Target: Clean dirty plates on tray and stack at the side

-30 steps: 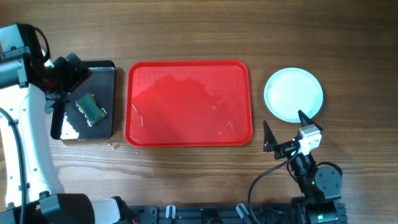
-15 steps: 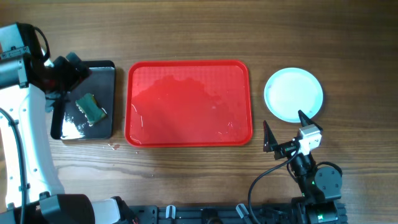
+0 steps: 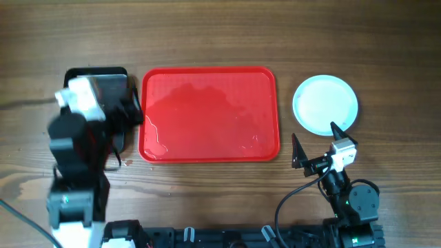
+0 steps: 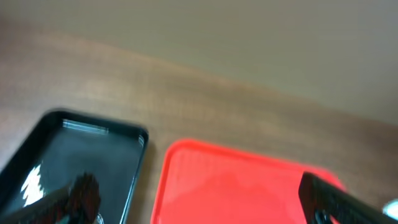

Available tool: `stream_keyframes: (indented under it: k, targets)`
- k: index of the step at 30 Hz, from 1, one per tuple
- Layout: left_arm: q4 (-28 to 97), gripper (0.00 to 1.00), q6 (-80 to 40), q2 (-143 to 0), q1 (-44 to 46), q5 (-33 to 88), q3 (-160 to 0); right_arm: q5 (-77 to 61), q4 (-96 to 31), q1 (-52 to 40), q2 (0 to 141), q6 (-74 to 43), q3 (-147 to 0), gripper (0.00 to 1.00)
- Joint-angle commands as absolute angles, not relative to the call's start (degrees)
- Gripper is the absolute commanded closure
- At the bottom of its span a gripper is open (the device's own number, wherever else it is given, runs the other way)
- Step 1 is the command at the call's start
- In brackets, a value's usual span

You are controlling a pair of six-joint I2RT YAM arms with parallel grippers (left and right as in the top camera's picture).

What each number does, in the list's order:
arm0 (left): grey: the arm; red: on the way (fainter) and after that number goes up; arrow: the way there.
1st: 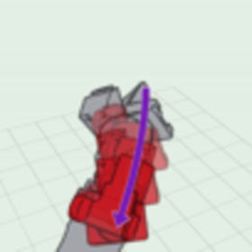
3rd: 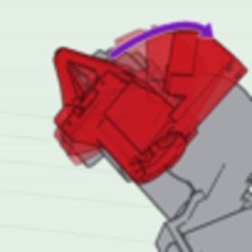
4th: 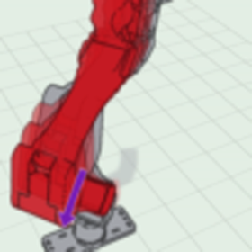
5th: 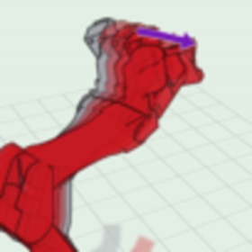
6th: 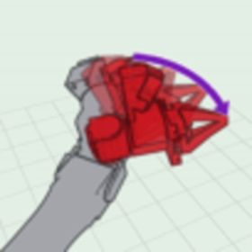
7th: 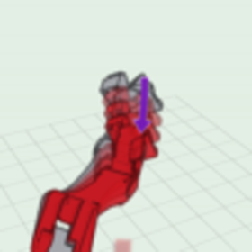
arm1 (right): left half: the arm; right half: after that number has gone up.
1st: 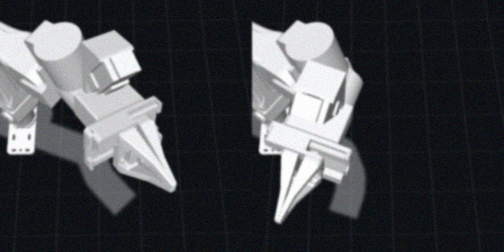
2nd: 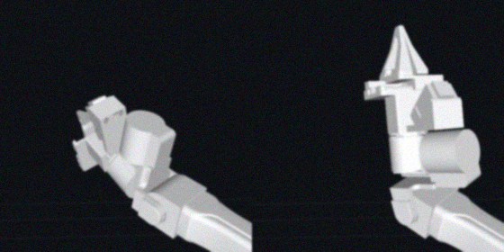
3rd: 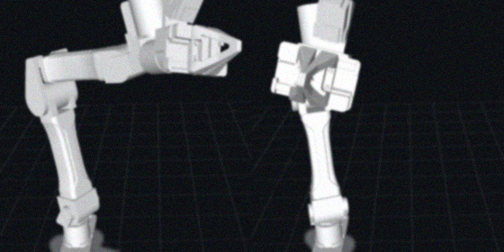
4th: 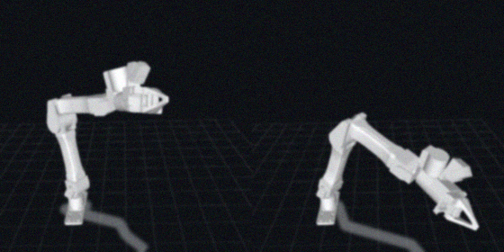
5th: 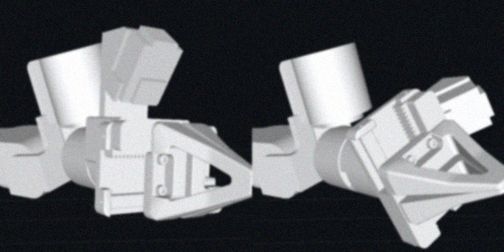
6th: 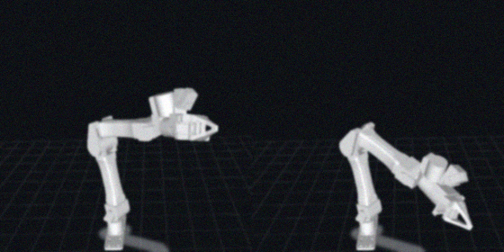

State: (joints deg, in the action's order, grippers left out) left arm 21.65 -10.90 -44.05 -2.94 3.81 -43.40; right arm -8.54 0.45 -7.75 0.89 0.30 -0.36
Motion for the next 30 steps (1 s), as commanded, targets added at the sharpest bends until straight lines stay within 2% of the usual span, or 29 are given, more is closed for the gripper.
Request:
stream_keyframes:
  k: [1,7,14,22,30]
  targets:
    - [12.3,0.00,-9.4,-31.9,-2.7,5.6,-30.0,-9.0,0.6,-8.1,0.3,0.0,-0.3,0.00]
    - [2.5,0.00,-9.4,-18.7,-2.0,6.2,-17.0,-9.0,0.6,-8.1,0.3,0.0,-0.3,0.00]
    - [0.8,0.00,-9.4,-5.5,-1.7,5.9,-9.5,-9.0,0.6,-8.1,0.3,0.0,-0.3,0.00]
    - [-10.4,0.00,-9.4,-0.2,-0.7,6.0,-0.3,-9.0,0.6,-8.1,0.3,0.0,-0.3,0.00]
    - [1.9,0.00,-9.4,-0.2,-0.7,6.2,-0.3,-9.0,0.6,-8.1,0.3,0.0,-0.3,0.00]
